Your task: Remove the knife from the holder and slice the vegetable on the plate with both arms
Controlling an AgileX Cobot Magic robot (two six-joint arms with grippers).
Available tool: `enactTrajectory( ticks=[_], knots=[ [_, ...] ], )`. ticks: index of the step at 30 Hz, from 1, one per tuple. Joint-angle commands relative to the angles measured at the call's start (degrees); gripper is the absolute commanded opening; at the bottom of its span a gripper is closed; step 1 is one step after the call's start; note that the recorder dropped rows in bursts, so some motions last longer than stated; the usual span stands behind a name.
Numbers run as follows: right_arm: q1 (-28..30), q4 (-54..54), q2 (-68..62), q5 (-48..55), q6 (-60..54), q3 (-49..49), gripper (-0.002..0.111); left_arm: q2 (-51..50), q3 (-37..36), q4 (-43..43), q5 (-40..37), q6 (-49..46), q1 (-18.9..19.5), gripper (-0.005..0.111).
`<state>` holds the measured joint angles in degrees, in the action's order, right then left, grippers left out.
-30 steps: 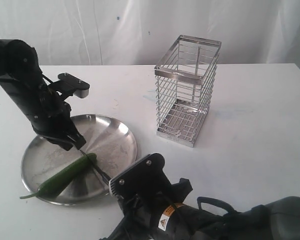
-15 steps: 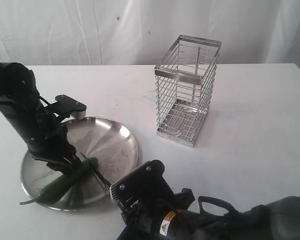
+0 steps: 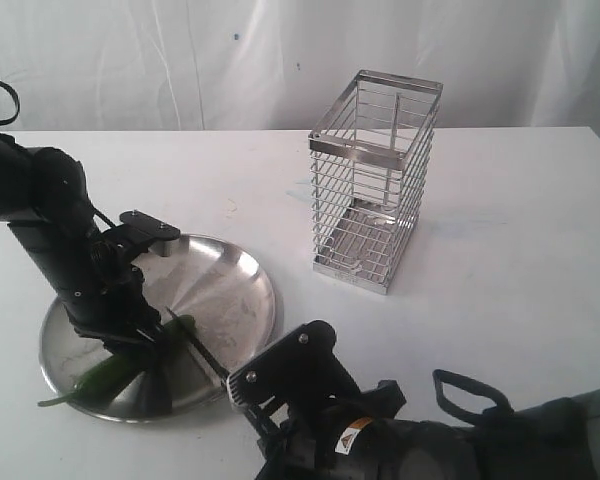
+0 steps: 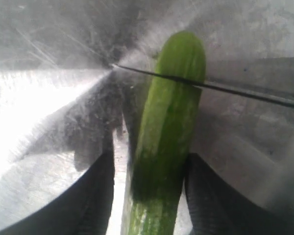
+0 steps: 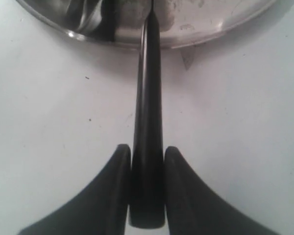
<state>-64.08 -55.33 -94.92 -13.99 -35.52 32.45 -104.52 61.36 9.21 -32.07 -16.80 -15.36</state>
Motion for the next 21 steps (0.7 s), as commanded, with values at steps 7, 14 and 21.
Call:
enactTrajectory(
  ticks=[7, 14, 21],
  knots=[
    [0.3, -1.6, 1.7, 3.8, -1.8, 0.5, 0.0, 0.0, -0.3, 0.4, 0.4, 0.2, -0.1, 0.049],
    [1.7, -1.6, 0.6, 5.3, -3.1, 4.9, 0.0, 0.0, -0.2, 0.8, -1.1, 0.2, -0.1, 0.049],
    [5.6, -1.4, -2.9, 10.5, -5.4, 8.9, 0.0, 0.0, -0.2, 0.8, -2.1, 0.2, -0.1, 0.049]
  ],
)
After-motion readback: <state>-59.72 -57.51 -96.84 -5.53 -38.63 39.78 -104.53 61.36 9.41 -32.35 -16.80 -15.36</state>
